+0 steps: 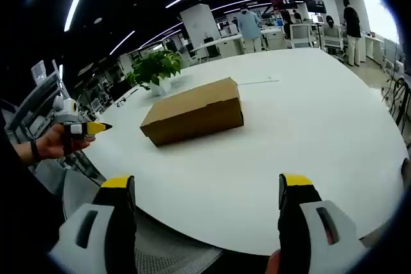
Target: Operate the shoe box by opening the lid, removing the specified soft item, and placing it in the target area until the item is outside and the box remains undamaged.
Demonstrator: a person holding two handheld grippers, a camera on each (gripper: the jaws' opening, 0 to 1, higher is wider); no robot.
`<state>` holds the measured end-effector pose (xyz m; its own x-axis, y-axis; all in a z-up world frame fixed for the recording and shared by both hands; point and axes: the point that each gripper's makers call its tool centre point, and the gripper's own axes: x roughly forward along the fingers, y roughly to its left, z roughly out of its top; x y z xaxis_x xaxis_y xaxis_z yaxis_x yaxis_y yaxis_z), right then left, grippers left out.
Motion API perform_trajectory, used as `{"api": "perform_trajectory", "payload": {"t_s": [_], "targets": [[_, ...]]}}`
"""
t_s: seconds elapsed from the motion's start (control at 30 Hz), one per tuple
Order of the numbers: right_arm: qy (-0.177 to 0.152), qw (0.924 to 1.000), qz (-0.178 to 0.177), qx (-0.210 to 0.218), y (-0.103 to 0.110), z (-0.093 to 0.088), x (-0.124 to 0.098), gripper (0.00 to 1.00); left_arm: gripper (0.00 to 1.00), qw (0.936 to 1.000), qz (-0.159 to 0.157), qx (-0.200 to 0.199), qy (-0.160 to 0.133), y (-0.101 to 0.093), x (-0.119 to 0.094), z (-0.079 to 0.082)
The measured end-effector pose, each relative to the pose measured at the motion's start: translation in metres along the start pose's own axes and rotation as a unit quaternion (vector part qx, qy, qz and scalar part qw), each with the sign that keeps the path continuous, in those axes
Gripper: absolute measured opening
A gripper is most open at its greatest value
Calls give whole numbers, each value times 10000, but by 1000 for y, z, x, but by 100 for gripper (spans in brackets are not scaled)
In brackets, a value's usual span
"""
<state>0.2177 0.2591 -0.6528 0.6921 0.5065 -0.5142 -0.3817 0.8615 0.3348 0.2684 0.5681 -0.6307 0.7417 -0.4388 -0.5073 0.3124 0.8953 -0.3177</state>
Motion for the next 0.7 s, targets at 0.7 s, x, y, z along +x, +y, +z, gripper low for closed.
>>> {"api": "perform_trajectory", "payload": {"t_s": [0.7], "targets": [[11, 10000, 34, -4, 0, -1, 1, 87, 97, 10000, 47, -46, -38, 2, -3, 1]]}}
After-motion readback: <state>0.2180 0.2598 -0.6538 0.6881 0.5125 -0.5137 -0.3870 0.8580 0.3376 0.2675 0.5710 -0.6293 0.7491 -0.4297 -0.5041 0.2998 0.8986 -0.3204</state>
